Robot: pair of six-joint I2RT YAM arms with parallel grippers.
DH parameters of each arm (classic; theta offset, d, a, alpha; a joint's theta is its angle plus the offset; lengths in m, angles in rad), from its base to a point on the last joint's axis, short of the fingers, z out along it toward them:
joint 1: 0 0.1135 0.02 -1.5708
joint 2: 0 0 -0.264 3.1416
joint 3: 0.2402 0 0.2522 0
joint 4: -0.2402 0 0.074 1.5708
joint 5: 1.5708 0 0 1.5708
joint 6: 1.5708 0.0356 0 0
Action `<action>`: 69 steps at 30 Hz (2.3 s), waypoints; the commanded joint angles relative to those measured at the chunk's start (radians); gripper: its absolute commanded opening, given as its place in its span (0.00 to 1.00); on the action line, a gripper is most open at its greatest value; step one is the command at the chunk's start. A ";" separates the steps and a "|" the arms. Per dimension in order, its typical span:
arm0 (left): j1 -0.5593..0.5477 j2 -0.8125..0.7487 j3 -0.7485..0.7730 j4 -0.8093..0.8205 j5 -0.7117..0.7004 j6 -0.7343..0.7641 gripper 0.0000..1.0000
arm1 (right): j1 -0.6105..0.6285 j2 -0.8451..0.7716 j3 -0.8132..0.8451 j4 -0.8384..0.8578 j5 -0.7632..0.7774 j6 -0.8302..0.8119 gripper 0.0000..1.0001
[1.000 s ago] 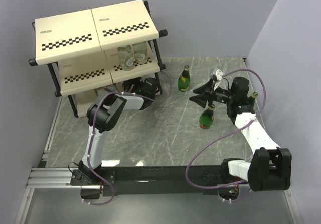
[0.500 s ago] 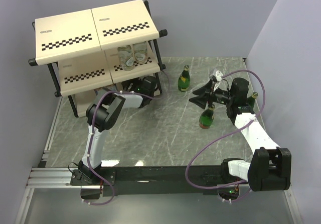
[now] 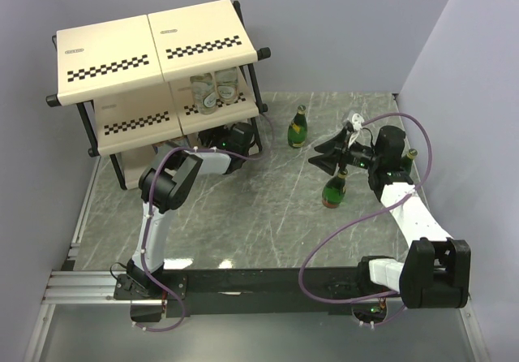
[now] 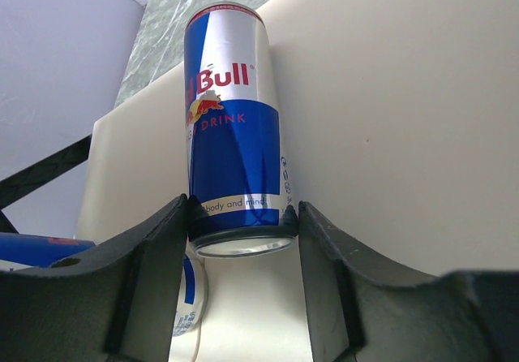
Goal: Place and organize the beverage onto the shelf
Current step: Pick up the drink from the shelf, then place the drink at the center of the board.
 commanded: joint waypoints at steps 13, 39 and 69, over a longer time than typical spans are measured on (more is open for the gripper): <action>-0.108 -0.119 -0.086 -0.026 -0.053 -0.117 0.43 | -0.019 -0.028 -0.005 0.043 -0.017 0.011 0.57; -0.410 -0.279 -0.139 -0.607 -0.136 -0.749 0.40 | -0.033 -0.042 -0.012 0.046 -0.031 0.018 0.57; -0.675 -0.263 -0.053 -1.252 -0.073 -1.584 0.96 | -0.062 -0.053 -0.009 0.022 -0.038 0.002 0.57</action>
